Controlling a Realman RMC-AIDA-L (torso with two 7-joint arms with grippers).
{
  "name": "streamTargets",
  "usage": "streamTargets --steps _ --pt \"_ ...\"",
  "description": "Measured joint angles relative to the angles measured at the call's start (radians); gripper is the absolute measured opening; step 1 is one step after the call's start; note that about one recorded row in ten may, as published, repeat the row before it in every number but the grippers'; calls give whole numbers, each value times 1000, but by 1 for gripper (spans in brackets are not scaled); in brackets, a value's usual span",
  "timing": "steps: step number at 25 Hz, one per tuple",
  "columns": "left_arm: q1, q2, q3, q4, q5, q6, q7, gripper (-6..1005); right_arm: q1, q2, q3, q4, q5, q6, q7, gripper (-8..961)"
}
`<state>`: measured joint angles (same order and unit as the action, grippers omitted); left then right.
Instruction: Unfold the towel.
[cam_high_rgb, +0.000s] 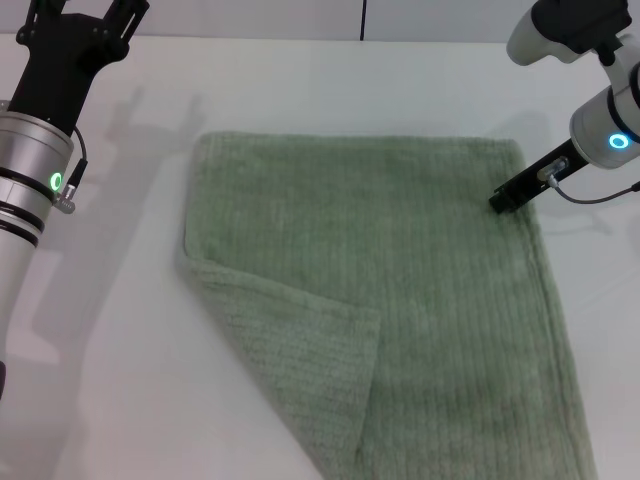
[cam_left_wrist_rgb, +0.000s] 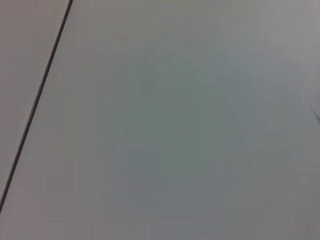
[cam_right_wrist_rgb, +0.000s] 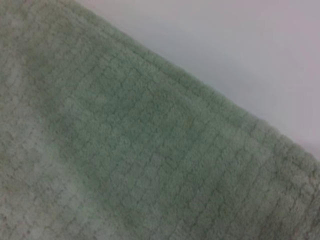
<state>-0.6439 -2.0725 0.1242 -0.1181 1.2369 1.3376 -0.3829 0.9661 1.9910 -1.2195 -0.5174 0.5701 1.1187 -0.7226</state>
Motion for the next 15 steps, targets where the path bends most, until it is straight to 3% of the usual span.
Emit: streamTargets --steps 8,15 --pt "-4 4 7 5 7 0 -57 861 4 0 0 10 0 -6 -2 -1" --pt "-12 10 23 118 144 -6 -382 861 8 0 0 19 -6 -13 -3 -1"
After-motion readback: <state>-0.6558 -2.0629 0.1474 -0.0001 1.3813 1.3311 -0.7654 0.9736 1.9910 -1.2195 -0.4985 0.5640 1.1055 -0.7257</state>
